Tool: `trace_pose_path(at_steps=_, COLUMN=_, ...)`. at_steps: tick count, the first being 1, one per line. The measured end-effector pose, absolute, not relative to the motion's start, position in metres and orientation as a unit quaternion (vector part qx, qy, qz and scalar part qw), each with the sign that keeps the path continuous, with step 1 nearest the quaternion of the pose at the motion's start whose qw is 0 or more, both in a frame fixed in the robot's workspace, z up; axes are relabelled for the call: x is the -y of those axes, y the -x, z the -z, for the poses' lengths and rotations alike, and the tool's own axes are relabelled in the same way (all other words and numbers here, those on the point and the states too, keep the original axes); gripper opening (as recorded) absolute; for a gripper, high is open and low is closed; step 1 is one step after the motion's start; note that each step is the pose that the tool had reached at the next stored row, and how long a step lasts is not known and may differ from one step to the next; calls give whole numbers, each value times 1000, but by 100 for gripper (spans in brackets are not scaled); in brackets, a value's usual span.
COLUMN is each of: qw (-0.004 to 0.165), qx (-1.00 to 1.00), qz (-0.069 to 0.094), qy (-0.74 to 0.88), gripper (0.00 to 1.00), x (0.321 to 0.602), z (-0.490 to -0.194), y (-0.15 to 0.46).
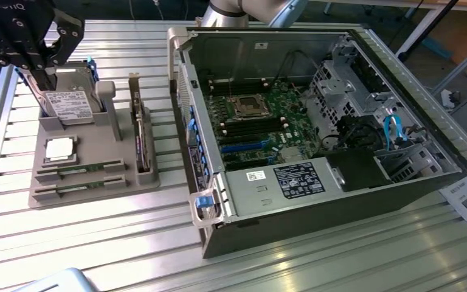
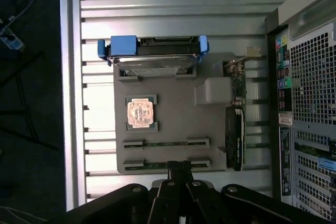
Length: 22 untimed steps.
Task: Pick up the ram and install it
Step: 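Pick up the ram and move it above insertion slot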
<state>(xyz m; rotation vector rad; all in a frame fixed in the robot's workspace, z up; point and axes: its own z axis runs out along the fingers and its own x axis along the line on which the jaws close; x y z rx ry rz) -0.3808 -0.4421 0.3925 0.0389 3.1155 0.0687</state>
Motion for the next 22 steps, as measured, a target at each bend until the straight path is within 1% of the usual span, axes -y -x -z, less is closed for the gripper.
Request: trace_pose_path(at_steps=22, qw=8, qx=-982, qz=-24, qy=189, gripper=10, x=442, z=-390, y=381)
